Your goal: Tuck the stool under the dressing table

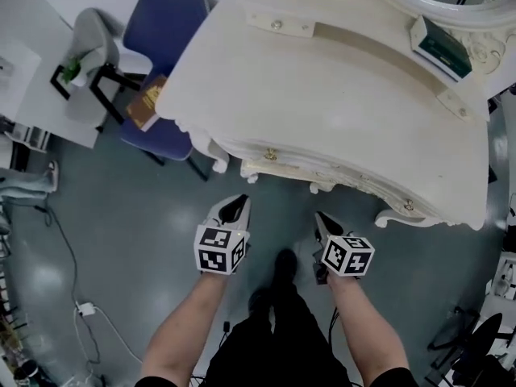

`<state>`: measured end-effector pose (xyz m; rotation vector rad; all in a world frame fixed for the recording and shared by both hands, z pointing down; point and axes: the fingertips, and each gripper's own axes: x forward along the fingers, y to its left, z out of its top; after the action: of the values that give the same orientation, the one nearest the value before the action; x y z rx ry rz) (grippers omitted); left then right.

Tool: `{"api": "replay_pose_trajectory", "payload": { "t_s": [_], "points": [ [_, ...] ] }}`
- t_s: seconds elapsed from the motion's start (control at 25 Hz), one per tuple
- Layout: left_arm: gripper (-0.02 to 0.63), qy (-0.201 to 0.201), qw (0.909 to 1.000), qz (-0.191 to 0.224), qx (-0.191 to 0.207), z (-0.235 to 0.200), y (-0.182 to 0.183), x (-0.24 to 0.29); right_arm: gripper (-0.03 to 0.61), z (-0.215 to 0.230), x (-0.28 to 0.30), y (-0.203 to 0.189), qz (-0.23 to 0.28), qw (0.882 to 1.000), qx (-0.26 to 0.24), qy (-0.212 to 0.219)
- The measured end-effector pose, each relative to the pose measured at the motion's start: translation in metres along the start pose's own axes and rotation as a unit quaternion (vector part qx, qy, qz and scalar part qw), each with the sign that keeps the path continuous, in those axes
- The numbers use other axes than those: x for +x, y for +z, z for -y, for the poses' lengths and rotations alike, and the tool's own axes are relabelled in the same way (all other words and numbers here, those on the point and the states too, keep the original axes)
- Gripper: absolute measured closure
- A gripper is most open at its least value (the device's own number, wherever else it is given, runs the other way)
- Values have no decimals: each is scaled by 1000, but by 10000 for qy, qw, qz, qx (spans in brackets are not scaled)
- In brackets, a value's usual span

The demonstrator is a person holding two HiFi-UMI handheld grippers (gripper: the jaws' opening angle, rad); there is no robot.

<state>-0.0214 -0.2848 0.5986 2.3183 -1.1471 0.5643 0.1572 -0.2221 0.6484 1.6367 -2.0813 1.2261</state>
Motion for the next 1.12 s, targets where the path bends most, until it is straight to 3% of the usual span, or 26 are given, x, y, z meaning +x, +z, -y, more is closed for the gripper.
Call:
{"api": "replay_pose_trajectory", "payload": {
  "t_s": [0.28, 0.52, 0.84, 1.12],
  "points": [
    [581, 202, 9997, 147, 45, 1, 67, -58, 575, -61, -37, 76, 269, 9987, -298, 319],
    [592, 204, 9985, 483, -127, 14, 128, -87, 575, -78, -72, 133, 415, 9972, -452, 432],
    [597, 48, 9977, 631, 250, 51, 174, -106, 577, -110, -98, 160, 296, 9901, -875, 1058],
    [597, -116, 9955, 821, 467, 68, 194, -134, 577, -142, -130, 185, 638, 9833, -1093, 1305]
  ]
}}
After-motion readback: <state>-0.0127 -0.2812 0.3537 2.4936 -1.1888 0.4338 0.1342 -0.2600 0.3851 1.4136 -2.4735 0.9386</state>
